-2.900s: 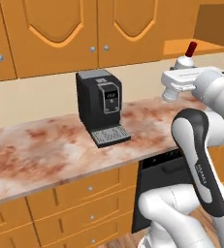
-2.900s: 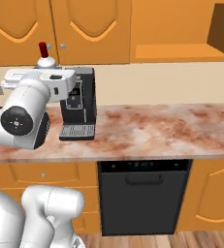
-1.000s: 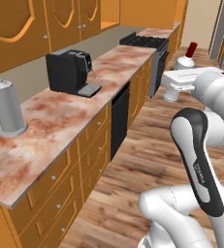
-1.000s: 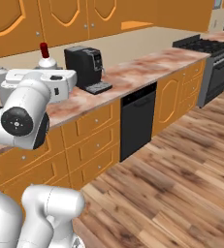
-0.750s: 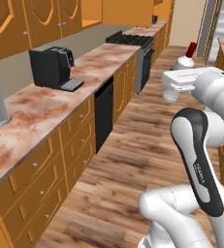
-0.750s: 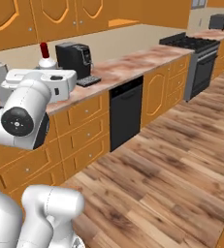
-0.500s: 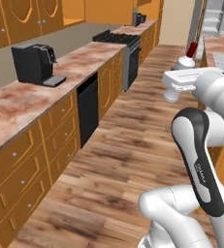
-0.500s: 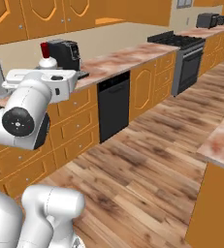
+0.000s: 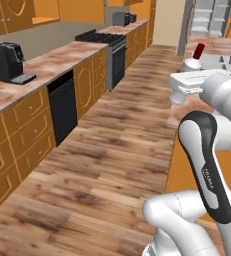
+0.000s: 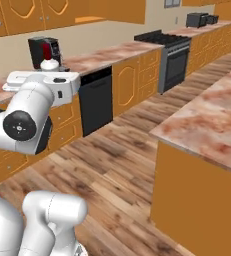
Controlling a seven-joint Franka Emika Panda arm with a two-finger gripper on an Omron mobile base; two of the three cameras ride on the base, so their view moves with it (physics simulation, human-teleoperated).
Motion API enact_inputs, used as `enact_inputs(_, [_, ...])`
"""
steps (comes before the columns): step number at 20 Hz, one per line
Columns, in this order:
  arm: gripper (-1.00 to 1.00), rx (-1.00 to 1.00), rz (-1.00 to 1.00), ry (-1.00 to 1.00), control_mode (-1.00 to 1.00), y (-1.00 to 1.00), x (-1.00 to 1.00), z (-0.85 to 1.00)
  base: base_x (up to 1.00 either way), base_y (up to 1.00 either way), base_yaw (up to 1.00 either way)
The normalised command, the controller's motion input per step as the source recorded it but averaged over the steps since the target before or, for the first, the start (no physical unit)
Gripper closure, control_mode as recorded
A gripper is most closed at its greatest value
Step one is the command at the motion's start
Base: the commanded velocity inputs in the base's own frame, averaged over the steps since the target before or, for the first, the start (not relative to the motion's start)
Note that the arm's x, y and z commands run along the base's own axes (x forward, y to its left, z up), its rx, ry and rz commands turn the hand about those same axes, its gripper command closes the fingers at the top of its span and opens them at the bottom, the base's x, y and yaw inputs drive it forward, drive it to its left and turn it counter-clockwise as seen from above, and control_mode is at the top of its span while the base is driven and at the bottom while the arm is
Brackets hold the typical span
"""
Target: There is a bowl on the dining counter. Grab a lemon wedge from the fridge and place it in the bowl. Then get the liquor bottle and glass cup from the cabinet and place them next to the bowl.
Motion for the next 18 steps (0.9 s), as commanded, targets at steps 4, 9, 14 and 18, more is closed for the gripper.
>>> enact_inputs(4, [1.0,0.0,0.0,0.0,1.0,0.0,0.0,0.0,-0.28,-1.0,0.02])
enact_inputs(9, [1.0,0.0,0.0,0.0,1.0,0.0,0.0,0.0,-0.28,-1.0,0.05])
enact_inputs(14, [1.0,0.0,0.0,0.0,1.0,0.0,0.0,0.0,-0.09,-1.0,0.05])
enact_inputs(18, [1.0,0.0,0.0,0.0,1.0,0.0,0.0,0.0,0.0,-1.0,0.07])
